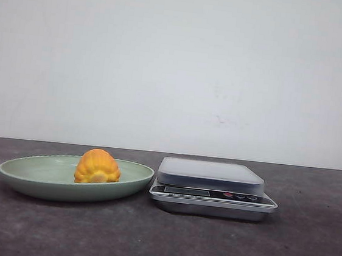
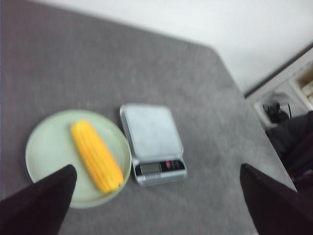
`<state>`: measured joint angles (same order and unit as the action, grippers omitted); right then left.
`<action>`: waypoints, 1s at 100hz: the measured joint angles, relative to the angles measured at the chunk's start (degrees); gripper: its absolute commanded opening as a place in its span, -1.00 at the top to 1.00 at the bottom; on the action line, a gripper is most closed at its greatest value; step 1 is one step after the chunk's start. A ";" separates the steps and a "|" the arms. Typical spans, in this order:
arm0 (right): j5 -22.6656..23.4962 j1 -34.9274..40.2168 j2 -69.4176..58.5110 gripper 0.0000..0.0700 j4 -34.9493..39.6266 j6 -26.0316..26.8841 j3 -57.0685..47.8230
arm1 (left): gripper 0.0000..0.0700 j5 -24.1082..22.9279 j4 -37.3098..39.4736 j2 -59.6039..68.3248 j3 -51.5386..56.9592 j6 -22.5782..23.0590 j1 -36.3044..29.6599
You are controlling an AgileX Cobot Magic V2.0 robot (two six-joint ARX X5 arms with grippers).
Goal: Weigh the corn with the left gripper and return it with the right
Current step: 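Lower the left gripper over the corn cob on the green plate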
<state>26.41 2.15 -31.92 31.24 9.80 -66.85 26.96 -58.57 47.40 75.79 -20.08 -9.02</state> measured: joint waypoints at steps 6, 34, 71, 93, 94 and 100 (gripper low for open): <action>0.02 0.00 0.00 -0.97 0.13 0.57 0.00 | -1.00 0.00 -0.42 2.47 0.00 -0.50 -1.51; 0.00 0.00 0.00 -0.97 2.19 1.07 0.00 | -1.00 -2.25 3.15 19.98 0.00 -0.70 -10.99; 0.02 0.00 0.00 -0.97 2.78 1.14 0.00 | -1.00 -10.16 9.62 42.99 0.00 -1.22 -17.46; -2.14 1.11 0.02 -0.97 4.15 1.11 0.00 | -0.99 -10.29 11.19 54.40 -0.04 -4.02 -18.99; -2.29 1.27 0.02 -0.97 4.28 1.11 0.00 | -0.96 -10.32 11.26 54.75 -0.04 -4.11 -19.04; -2.78 1.81 0.02 -0.97 4.74 1.09 0.00 | -0.55 -10.43 11.76 56.37 -0.07 -4.57 -19.39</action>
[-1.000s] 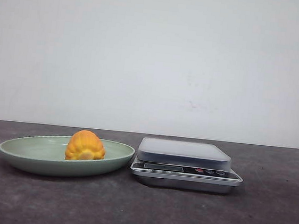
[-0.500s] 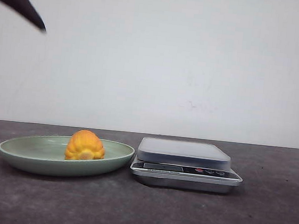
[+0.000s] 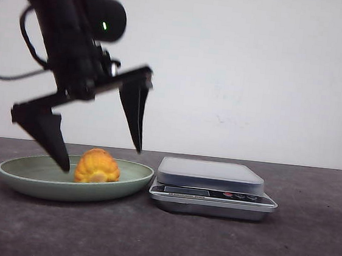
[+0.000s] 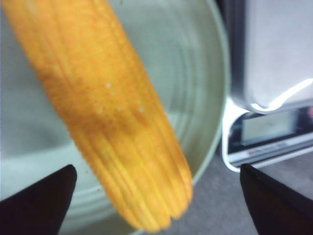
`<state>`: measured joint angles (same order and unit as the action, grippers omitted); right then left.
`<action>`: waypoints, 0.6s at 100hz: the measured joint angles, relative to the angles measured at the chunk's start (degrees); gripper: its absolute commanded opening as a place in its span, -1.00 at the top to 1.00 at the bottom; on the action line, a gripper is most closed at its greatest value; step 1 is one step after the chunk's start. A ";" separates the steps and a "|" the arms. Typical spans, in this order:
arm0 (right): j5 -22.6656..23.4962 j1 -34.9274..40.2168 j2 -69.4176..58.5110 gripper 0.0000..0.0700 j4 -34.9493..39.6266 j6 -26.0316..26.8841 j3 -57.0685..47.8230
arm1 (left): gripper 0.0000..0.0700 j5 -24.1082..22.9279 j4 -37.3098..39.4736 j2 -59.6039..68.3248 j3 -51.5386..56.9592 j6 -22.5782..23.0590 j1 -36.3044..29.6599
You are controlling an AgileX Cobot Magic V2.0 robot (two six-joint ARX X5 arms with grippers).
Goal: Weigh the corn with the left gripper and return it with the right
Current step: 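Lower the left gripper over the corn cob on the green plate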
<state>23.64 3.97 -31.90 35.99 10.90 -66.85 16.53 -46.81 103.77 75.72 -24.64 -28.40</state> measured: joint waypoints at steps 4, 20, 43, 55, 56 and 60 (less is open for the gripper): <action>-0.48 0.28 0.00 -0.97 0.22 -0.04 0.00 | -0.10 -0.04 0.26 0.70 0.00 -0.04 -0.22; -2.95 1.42 0.00 -0.97 1.25 -1.07 0.00 | 0.97 -0.13 1.51 1.40 -0.04 -0.11 -0.57; -6.10 2.86 0.00 -0.97 2.19 -3.30 0.00 | 0.97 -0.13 2.16 1.40 -0.04 1.11 -0.55; -7.37 3.48 0.00 -0.97 2.19 -4.61 0.00 | 0.97 -0.09 2.03 0.92 -0.04 2.32 -0.68; -7.39 3.52 0.00 -0.97 2.19 -4.72 0.00 | 0.97 -0.07 2.05 0.79 -0.04 2.51 -0.68; -7.41 3.54 0.00 -0.97 2.19 -5.01 0.00 | 0.97 -0.02 2.10 -0.17 -0.07 3.02 -0.76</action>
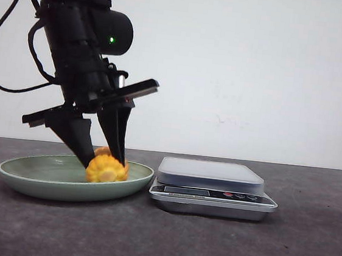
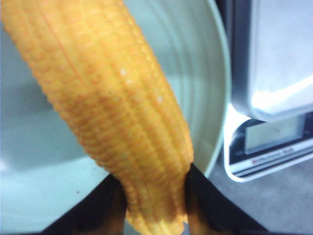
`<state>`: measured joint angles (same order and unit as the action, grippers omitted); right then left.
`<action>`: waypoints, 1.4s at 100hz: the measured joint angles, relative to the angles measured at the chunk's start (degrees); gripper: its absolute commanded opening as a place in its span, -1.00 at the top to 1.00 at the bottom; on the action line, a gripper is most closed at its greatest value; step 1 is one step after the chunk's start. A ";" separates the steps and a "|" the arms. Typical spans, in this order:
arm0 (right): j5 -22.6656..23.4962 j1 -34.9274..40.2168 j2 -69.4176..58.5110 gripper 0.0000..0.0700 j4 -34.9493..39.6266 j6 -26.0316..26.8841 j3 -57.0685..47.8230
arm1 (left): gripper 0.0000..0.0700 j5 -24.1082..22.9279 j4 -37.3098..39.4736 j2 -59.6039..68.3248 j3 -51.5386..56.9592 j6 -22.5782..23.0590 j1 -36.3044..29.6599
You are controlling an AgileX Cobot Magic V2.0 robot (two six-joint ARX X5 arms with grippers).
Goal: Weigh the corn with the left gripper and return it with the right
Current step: 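Lower the left gripper over the corn cob on the green plate, then carry the corn with the left gripper over the scale and lower it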
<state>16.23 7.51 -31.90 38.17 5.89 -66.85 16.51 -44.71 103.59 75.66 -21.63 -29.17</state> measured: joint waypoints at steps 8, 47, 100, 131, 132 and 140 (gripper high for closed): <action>-0.02 0.02 0.00 -0.97 0.02 -0.39 0.00 | 0.97 0.09 0.61 -3.61 -0.09 1.05 -0.24; -1.44 0.07 0.00 -0.97 0.00 -1.22 0.00 | 0.97 8.26 30.53 -21.94 -0.07 0.59 -1.33; -1.44 0.07 0.00 -0.97 0.04 -0.96 0.00 | 0.97 8.96 26.56 -8.13 1.62 -3.45 -6.32; -1.44 0.07 0.00 -0.96 0.31 0.07 0.00 | 0.97 8.79 19.82 2.38 1.62 -4.76 -7.43; -1.44 0.07 0.00 -0.96 0.35 0.11 0.00 | 0.97 8.79 19.71 2.64 1.62 -4.76 -7.50; -1.44 0.04 0.00 -0.96 0.66 0.31 0.00 | 0.97 8.90 19.71 4.07 1.62 -4.94 -7.93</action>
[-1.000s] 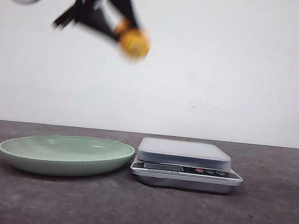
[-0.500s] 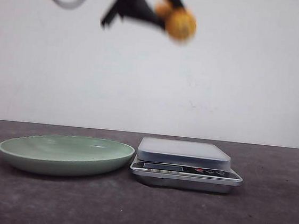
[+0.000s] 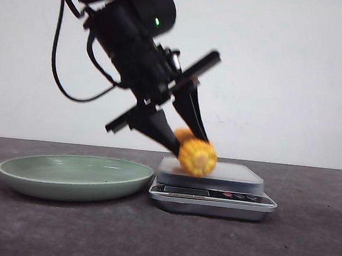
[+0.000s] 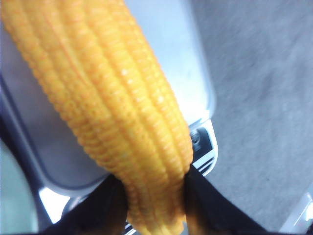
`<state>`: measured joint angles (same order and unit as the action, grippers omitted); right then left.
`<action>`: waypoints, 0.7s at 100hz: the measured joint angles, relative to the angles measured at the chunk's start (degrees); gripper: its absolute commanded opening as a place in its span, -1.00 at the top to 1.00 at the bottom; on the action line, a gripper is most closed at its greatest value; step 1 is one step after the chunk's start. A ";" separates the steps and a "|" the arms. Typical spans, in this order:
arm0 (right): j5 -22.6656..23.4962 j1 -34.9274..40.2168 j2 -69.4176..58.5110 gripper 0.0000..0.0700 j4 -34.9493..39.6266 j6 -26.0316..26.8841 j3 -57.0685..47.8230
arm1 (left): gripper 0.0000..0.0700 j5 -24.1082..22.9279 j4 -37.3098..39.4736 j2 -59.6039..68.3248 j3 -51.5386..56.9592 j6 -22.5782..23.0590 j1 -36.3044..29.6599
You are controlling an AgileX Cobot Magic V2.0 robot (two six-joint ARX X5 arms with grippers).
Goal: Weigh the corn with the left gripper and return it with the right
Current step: 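Carry the corn with the left gripper over the scale and lower it, then open the left gripper to release the corn onto the scale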
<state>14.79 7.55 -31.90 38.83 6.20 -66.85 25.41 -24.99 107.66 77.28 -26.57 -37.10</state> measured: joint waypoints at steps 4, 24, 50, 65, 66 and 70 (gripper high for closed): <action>0.00 0.02 0.00 -0.96 0.17 0.04 0.00 | 0.97 0.00 0.15 0.00 0.02 0.00 -0.09; 0.00 0.02 0.00 -0.96 1.29 0.07 0.00 | 0.95 -1.64 0.66 0.04 0.02 -0.02 -0.66; 0.00 0.02 0.00 -0.96 1.73 0.07 0.00 | 0.11 -2.49 -0.02 0.04 0.15 -0.04 -0.70; 0.00 0.02 0.00 -0.96 1.73 0.07 0.00 | -0.60 -3.17 -1.03 0.04 0.20 -0.02 -0.70; 0.00 0.02 0.00 -0.96 1.73 0.09 0.00 | -0.61 -3.23 -1.18 0.04 0.20 -0.02 -0.68; 0.00 0.02 0.00 -0.96 1.73 0.09 0.00 | -0.61 -3.10 -1.60 0.07 0.33 0.00 -0.61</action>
<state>14.79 7.57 -31.90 40.56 6.28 -66.85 22.30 -26.59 107.72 77.60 -26.57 -37.71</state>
